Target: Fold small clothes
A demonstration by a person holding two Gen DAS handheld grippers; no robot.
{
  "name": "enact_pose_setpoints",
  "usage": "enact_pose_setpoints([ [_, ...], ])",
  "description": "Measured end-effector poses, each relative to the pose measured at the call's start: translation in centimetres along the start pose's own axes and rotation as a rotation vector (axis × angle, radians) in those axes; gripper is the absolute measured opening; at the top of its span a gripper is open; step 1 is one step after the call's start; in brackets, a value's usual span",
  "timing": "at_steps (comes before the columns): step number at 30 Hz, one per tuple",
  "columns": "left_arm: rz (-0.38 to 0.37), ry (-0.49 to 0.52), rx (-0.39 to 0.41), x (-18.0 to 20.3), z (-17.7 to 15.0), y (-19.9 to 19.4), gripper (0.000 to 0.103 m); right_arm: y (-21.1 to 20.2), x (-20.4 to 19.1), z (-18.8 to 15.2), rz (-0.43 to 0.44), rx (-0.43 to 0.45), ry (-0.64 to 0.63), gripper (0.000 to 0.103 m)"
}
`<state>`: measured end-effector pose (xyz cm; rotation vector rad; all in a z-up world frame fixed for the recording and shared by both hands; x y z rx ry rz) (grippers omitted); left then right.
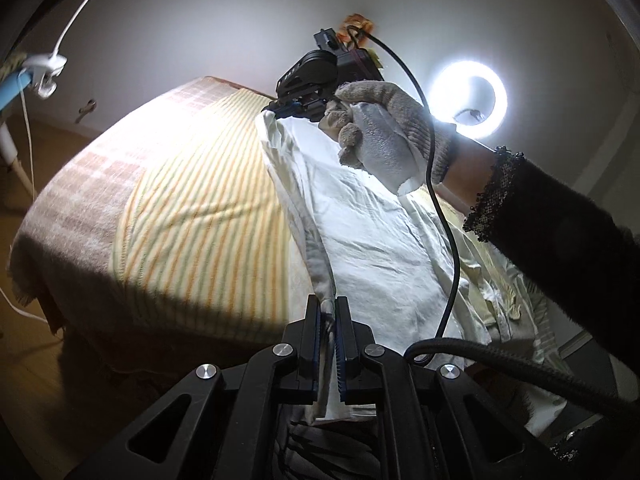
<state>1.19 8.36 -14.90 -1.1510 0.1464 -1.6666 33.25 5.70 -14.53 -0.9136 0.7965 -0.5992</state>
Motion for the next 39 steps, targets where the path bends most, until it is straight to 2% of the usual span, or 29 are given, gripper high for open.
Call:
enact_pose_setpoints([
  [7,0.015,0.108,-0.051,3.5,-0.9,1.8,0.003,-5.3,4.4,-2.4,0.051,0.115,0.043,0.006],
  [12,0.023,0.178,-0.101,5.9,-2.3,4.2,0.003,-7.1,8.9,-5.0,0.052,0.158,0.111,0.006],
  [18,0.043,0.234,-0.162,7.8,-3.8,7.1,0.003,-6.8,13.8,-7.4,0.025,0.158,0.194,0.006],
  [26,0.071,0.279,-0.214,8.7,-5.0,8.8,0.005,-5.4,15.2,-7.6,0.002,0.141,0.178,0.004],
  [29,0.054,0.29,-0.247,9.3,-5.7,9.0,0.025,-4.9,14.9,-7.8,-0.015,0.124,0.15,0.004],
  [31,0.043,0.313,-0.243,9.6,-5.9,8.2,0.028,-5.5,15.1,-8.0,-0.007,0.137,0.156,0.004],
  [33,0.046,0.336,-0.241,9.6,-6.2,7.4,0.031,-6.6,15.6,-8.1,0.011,0.155,0.179,0.009],
  [35,0.052,0.346,-0.236,9.2,-6.3,6.3,0.031,-8.0,15.9,-8.5,0.018,0.174,0.187,0.02],
  [37,0.074,0.351,-0.22,8.7,-6.2,5.4,0.031,-10.0,16.0,-9.0,0.002,0.206,0.172,0.039],
  [39,0.101,0.35,-0.189,8.3,-5.9,4.4,0.031,-12.0,16.1,-9.7,0.003,0.241,0.161,0.043],
])
Point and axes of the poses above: each gripper's, at about its wrist camera, not at the fingertips, and y roughly the way its jaws point, x to its right, z to its top, the point moved 5 cm from there along y, roughly the way its jaws point, and after that the axes turned 8 degrees about -y, right-handed, at the moved point
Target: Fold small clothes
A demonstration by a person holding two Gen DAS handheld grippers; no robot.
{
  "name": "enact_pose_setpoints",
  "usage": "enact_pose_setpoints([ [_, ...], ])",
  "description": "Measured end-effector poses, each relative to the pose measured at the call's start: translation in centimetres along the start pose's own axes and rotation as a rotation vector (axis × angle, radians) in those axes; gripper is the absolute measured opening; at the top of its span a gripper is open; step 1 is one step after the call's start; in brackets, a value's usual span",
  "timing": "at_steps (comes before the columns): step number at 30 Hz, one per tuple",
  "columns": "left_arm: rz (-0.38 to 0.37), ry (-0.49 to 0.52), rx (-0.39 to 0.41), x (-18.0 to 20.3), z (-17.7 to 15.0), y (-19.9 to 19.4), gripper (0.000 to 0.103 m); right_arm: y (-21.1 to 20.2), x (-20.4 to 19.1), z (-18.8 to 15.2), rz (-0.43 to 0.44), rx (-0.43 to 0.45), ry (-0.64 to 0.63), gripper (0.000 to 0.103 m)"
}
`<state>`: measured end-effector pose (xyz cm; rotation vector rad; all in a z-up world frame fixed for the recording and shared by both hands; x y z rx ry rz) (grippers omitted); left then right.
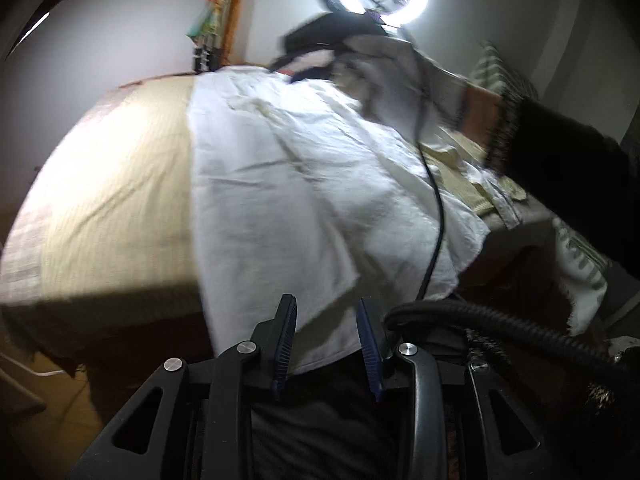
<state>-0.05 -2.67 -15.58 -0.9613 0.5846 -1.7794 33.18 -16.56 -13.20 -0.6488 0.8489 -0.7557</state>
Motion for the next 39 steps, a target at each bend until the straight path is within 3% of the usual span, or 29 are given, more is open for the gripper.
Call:
enact_pose_setpoints([
  [8,0.079,-0.084,0.168,-2.8,1.5,-2.9,0.036,-9.2,2.0,-3.3,-0.02,0.107,-0.005,0.044],
  [12,0.079,-0.09,0.214,-3.2,2.6,-3.5,0.047,-13.3,4.5,-6.0,-0.086,0.138,-0.003,0.045],
  [14,0.066,-0.097,0.232,-3.0,3.4,-3.6,0.052,-15.1,6.1,-7.3,-0.133,0.152,0.005,0.051],
  [17,0.036,-0.113,0.248,-2.8,4.5,-3.6,0.053,-17.7,9.1,-9.5,-0.206,0.165,0.028,0.054],
  [27,-0.074,-0.13,0.211,0.4,7.2,-1.0,0.057,-23.6,19.6,-16.2,-0.346,0.143,0.19,0.054],
  [39,-0.128,-0.136,0.134,2.8,7.8,2.0,0.057,-24.0,26.7,-22.7,-0.397,0.072,0.35,0.054],
])
Point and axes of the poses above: each gripper's, at about its wrist camera, not at the fingertips, and y roughly the way its jaws point, x to its right, z to its top, the point moved 5 cm from there along y, roughly the way its jaws point, and after that the axes turned 8 degrees about -y, right-handed, at the moved point
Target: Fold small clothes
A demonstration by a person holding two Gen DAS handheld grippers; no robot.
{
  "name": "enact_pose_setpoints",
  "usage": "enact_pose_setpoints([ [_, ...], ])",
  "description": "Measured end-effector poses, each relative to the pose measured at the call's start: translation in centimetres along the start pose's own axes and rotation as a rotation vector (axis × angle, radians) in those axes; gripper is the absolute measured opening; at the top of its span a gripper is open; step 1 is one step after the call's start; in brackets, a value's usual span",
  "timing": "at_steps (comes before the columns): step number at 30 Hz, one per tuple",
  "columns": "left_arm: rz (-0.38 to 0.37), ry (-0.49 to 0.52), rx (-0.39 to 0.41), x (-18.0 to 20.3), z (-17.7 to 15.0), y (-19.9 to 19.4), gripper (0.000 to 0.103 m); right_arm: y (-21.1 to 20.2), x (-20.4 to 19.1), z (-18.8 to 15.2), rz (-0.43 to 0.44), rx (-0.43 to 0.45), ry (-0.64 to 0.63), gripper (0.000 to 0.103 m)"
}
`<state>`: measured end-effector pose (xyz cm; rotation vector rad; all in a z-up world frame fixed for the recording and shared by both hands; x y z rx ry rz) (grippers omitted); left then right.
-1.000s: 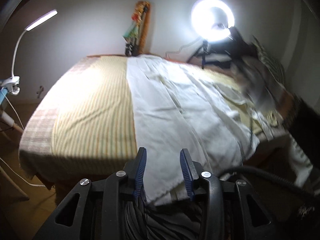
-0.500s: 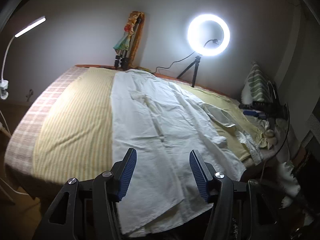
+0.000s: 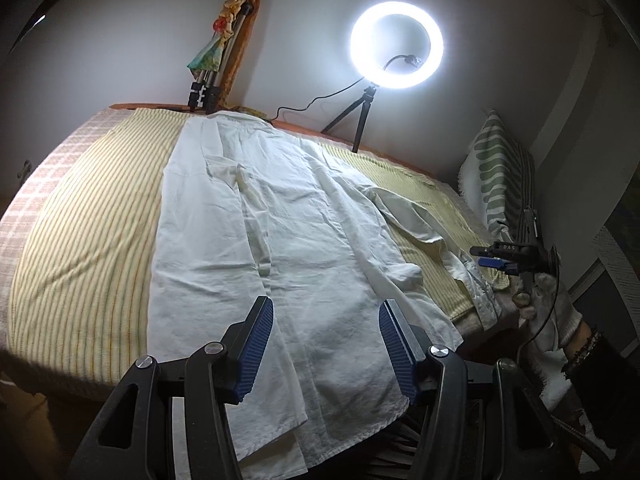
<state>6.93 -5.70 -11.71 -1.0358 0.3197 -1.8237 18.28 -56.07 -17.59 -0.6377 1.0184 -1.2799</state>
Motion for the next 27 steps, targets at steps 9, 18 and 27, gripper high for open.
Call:
enact_pose_setpoints([
  [9,-0.003,0.013,-0.032,0.7,0.1,2.0,0.057,0.6,-0.2,-1.9,0.051,-0.04,-0.061,0.021],
  [18,-0.02,0.03,-0.041,1.6,0.2,2.9,0.057,-2.5,-3.5,-0.7,0.112,0.052,-0.074,0.006],
  [27,-0.029,-0.001,-0.034,1.1,0.3,2.9,0.057,-6.1,-15.1,-0.1,0.206,0.141,-0.309,0.006],
])
Point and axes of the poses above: each gripper's, at about its wrist camera, not at the fingertips, and y roughly the way its jaws point, x to its right, z to its top, the point moved 5 cm from there along y, roughly the way its jaws point, and after that the axes turned 8 degrees about -y, right-handed, at the moved point
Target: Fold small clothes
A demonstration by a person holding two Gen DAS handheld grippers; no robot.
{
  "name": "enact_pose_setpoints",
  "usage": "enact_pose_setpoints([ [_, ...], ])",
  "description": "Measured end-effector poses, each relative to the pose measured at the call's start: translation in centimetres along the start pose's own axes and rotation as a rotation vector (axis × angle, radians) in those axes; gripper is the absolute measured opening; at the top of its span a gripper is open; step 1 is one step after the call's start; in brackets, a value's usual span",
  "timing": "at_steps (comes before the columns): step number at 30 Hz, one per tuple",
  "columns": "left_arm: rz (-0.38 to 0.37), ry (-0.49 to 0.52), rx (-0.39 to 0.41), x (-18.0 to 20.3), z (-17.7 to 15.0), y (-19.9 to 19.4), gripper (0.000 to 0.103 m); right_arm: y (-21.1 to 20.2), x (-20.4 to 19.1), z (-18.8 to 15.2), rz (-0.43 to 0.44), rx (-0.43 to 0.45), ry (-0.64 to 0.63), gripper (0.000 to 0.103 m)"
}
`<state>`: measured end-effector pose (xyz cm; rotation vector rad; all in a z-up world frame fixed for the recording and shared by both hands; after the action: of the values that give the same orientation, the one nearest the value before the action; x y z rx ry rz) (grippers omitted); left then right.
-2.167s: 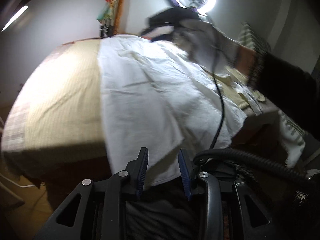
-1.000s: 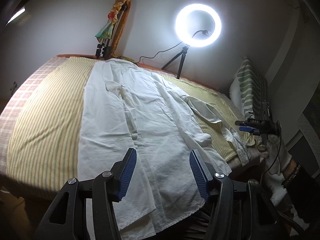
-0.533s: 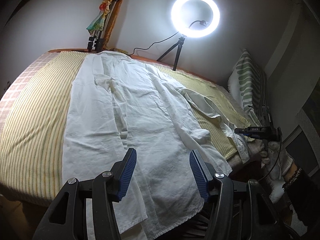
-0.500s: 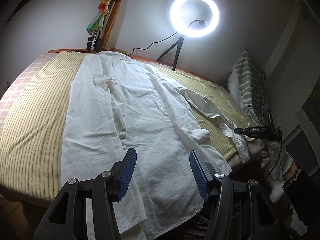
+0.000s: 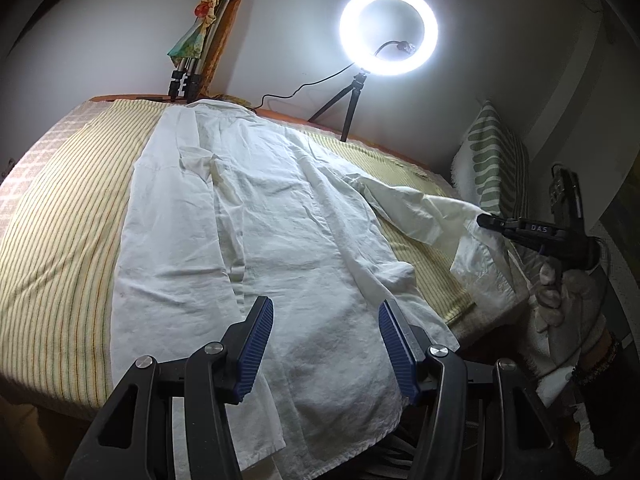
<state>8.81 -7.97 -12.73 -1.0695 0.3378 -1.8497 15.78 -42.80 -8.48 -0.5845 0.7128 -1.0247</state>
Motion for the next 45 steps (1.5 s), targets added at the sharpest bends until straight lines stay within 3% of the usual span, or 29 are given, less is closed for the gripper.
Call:
enact_pose_setpoints([
  [4,0.004,-0.012,0.012,-0.5,0.0,-0.4,0.057,1.8,-6.6,-0.1,0.101,-0.03,-0.129,0.006],
  [8,0.015,-0.035,0.02,-1.3,0.0,-0.7,0.057,5.0,-12.5,-2.3,0.171,-0.116,-0.284,0.006],
  [13,0.022,-0.054,0.02,-1.8,-0.4,-0.9,0.057,8.3,-15.7,-5.2,0.226,-0.221,-0.371,0.008],
  [14,0.021,-0.058,0.02,-1.9,-0.5,-0.9,0.057,8.2,-15.6,-5.3,0.237,-0.227,-0.364,0.011],
  [16,0.015,-0.064,0.012,-2.0,-0.7,-0.8,0.057,7.7,-15.0,-5.2,0.262,-0.222,-0.342,0.029],
  [19,-0.006,-0.072,-0.01,-1.5,-1.0,-0.2,0.057,5.9,-13.7,-3.9,0.315,-0.167,-0.282,0.042],
  [23,-0.05,-0.062,-0.048,0.2,-1.6,1.2,0.059,3.9,-10.1,-1.8,0.356,-0.097,-0.154,0.047],
  [27,-0.035,0.011,-0.069,2.2,-1.9,3.0,0.061,4.1,-6.3,0.5,0.254,-0.062,-0.095,0.047],
  [30,0.008,0.061,-0.097,2.7,-2.2,4.8,0.06,5.7,-4.1,3.2,0.235,-0.058,-0.04,0.047],
  [34,0.029,0.046,-0.136,2.3,-2.9,6.3,0.059,9.1,-2.6,7.4,0.231,-0.084,-0.008,0.047],
  [37,0.04,0.041,-0.163,1.7,-3.4,7.2,0.051,12.4,-1.9,10.4,0.197,-0.124,0.006,0.047],
  [39,0.037,0.029,-0.177,1.2,-3.7,7.5,0.038,14.6,-1.4,11.9,0.169,-0.151,0.016,0.047],
  [43,-0.009,0.004,-0.189,1.0,-4.0,8.1,0.025,18.5,-0.7,14.1,0.071,-0.213,0.007,0.054],
  [45,-0.018,0.004,-0.188,1.0,-4.0,8.3,0.01,20.2,-0.2,14.8,0.043,-0.242,0.013,0.054],
])
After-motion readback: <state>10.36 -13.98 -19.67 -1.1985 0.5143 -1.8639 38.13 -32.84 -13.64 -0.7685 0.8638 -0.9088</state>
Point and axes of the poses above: each gripper's, at about its wrist camera, not at the fingertips, and y roughly the way its jaws point, x to its right, z to its top, the point moved 5 cm from there along y, roughly the way its jaws point, and after that the axes turned 8 degrees about -y, right-handed, at the moved point
